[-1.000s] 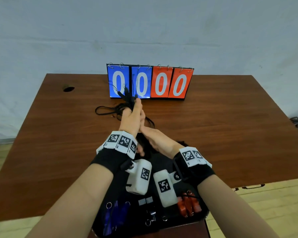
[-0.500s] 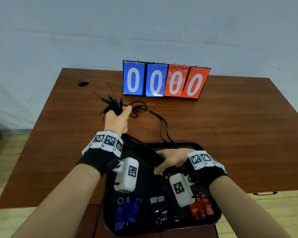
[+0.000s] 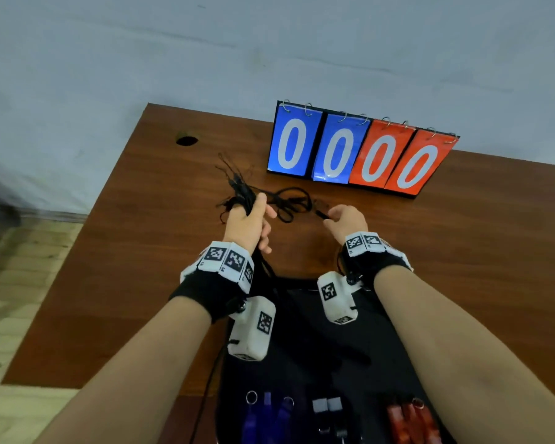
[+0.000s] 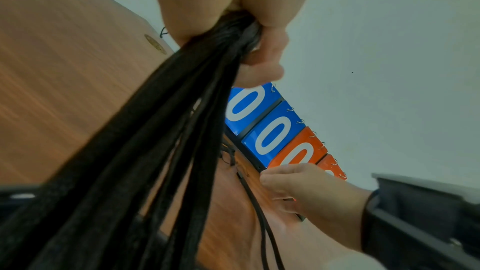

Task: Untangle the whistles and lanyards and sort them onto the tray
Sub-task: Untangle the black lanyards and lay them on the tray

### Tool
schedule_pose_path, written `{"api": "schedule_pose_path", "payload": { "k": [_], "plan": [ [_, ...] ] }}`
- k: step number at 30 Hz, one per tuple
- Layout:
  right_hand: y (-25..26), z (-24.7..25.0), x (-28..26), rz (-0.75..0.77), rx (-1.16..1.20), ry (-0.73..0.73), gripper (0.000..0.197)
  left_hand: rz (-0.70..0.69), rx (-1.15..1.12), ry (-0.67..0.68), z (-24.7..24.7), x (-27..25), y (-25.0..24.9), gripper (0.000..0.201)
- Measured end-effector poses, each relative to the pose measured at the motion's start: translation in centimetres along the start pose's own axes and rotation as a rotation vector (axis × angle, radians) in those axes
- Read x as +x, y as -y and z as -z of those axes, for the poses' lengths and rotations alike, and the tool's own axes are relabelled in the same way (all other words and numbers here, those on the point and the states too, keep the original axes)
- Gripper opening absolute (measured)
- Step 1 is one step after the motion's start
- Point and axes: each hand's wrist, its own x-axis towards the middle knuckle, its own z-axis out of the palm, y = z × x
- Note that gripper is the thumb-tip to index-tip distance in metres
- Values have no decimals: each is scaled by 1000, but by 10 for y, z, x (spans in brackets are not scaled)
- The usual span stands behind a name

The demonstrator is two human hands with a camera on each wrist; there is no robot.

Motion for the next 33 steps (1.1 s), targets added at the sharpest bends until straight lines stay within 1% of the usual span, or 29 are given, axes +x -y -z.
{"api": "schedule_pose_path", "payload": {
  "k": [2,5,8,10,13,15,18,20,22,24,26,28,30,31,33],
  "plan": [
    [1,-7,10,-5,-56,15,39,6,0,10,1,9,2,42],
    [7,-16,24,-19,-170,-10,42,7,0,22,3,23,6,41],
    [12,-24,33,-60,-254,7,36,8,-17,17,5,31,10,40],
    [12,-29,35,-69,-253,19,29,20,-28,9,7,34,12,40],
    [9,-35,30,-50,-232,0,26,36,-19,-3,8,36,18,40],
    [9,-36,22,-12,-115,-5,24,41,-24,-16,7,34,20,40],
    [15,-31,2,82,173,-28,23,25,-58,-44,2,34,23,40],
    [26,-27,-17,153,293,-63,22,5,-55,-40,-3,29,22,38],
    [41,-24,-37,225,391,-59,19,-1,-26,-17,-8,21,18,36],
    [53,-23,-54,281,478,-36,12,26,5,-6,-12,11,11,32],
    [61,-23,-66,278,555,-15,11,48,44,-11,-11,4,10,34],
    [64,-21,-74,236,612,6,12,43,47,8,-8,0,12,36],
    [64,-18,-82,221,693,68,18,66,28,50,-3,-4,15,39],
    [64,-15,-85,222,715,102,21,73,-3,77,-2,-6,15,39],
    [63,-11,-93,224,731,141,14,62,-92,125,1,-13,11,33]
  ]
}}
